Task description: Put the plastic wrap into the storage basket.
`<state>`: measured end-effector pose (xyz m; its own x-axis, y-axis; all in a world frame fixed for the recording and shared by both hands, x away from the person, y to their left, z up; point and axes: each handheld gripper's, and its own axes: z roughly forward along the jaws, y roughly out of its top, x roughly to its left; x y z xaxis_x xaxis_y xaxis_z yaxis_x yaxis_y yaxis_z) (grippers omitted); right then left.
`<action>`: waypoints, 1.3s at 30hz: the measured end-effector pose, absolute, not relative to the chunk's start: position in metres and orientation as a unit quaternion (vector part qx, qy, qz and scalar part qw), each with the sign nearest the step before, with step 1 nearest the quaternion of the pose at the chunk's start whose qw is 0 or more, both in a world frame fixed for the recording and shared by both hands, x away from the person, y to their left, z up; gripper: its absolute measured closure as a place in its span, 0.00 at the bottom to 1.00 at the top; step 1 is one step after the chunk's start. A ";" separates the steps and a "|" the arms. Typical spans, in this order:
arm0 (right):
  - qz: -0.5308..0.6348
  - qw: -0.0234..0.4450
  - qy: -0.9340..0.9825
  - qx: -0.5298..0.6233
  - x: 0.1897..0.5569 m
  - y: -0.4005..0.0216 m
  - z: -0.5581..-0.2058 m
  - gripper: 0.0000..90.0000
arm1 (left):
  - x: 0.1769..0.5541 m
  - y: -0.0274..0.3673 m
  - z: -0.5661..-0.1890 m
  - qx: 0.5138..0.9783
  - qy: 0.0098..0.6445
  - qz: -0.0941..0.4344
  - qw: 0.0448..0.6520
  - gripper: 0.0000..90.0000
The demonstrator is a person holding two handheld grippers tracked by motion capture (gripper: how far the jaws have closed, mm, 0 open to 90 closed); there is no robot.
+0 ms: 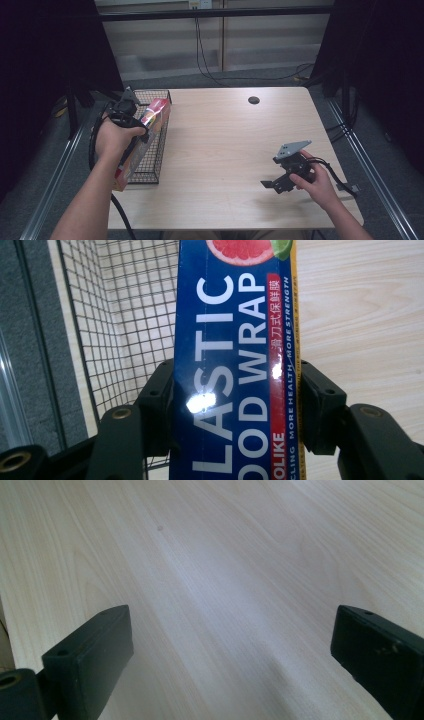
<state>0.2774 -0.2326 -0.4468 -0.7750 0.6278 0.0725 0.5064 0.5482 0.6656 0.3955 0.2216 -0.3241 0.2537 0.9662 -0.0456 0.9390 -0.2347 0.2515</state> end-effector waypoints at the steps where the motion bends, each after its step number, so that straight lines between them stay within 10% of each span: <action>1: 0.351 0.085 0.875 0.322 0.277 -0.233 -0.447 0.04 | 0.395 0.223 -0.324 0.781 0.611 0.060 0.114 0.49; 39: 0.361 0.087 0.869 0.326 0.276 -0.237 -0.444 0.04 | 0.402 0.246 -0.347 0.710 0.691 0.068 0.114 0.48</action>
